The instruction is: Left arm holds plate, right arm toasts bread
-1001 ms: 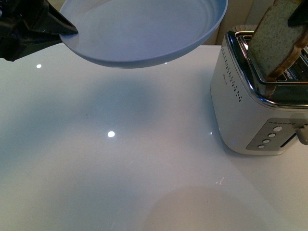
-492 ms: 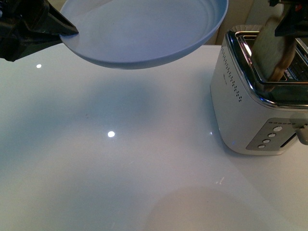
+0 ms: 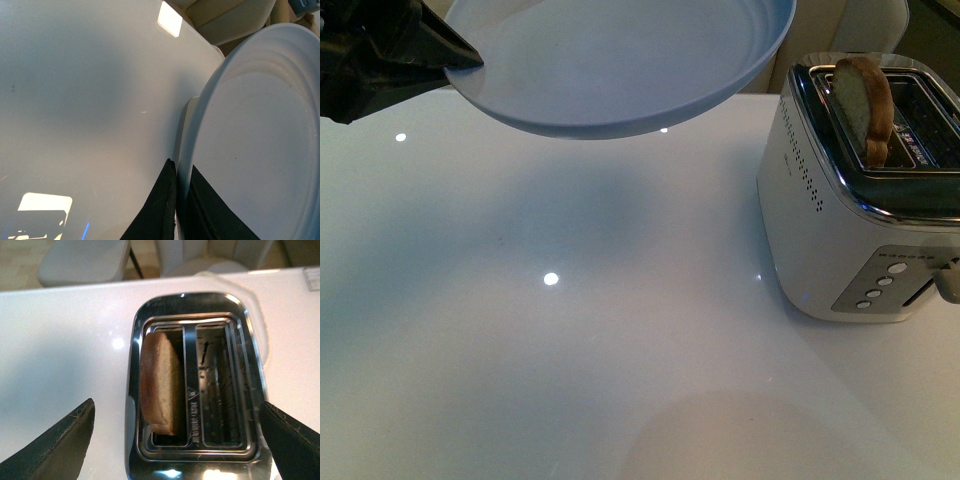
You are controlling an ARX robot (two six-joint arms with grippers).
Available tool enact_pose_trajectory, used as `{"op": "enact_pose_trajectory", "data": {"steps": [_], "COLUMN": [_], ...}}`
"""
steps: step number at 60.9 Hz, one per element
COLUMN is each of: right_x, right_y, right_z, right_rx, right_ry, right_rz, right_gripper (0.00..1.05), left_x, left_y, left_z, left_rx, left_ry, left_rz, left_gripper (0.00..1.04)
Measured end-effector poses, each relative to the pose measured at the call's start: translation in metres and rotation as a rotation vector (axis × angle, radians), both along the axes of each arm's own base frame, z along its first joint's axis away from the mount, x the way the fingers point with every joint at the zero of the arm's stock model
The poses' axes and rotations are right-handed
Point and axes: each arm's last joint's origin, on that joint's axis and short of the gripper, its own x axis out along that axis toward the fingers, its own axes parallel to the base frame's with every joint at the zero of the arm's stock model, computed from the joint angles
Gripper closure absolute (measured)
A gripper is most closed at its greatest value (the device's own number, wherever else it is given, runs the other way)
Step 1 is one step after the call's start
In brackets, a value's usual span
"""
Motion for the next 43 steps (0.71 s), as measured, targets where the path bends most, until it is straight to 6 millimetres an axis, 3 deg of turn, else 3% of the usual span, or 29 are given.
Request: {"op": "enact_pose_trajectory", "data": {"steps": [7,11,18,33,37,43], "right_x": [-0.023,-0.03,-0.049,-0.079,-0.089,-0.098], "right_y": [-0.003,-0.005,-0.014,-0.028,-0.031,-0.039], "right_z": [0.013,0.015,-0.008,-0.043,-0.052,-0.059], "right_rx": [0.007,-0.003,-0.041,-0.069,-0.07,-0.068], "right_ry": [-0.064,-0.235,-0.421,-0.42,-0.42,-0.424], "right_rz": [0.005,0.023,0.041,0.041,0.042,0.064], "right_gripper": [0.09,0.19,0.41,0.85,1.03,1.03], "left_x": [0.0,0.0,0.0,0.0,-0.001,-0.003], "left_y": [0.0,0.0,0.0,0.0,0.0,0.001], "left_z": [0.0,0.0,0.0,0.001,0.001,0.0], "left_rx": [0.0,0.0,0.001,0.005,0.008,0.015], "left_ry": [-0.001,-0.001,-0.001,-0.007,-0.01,-0.012], "left_rz": [0.0,-0.001,-0.002,-0.004,-0.007,-0.011], "left_gripper": [1.02,1.02,1.02,1.02,1.02,1.02]}}
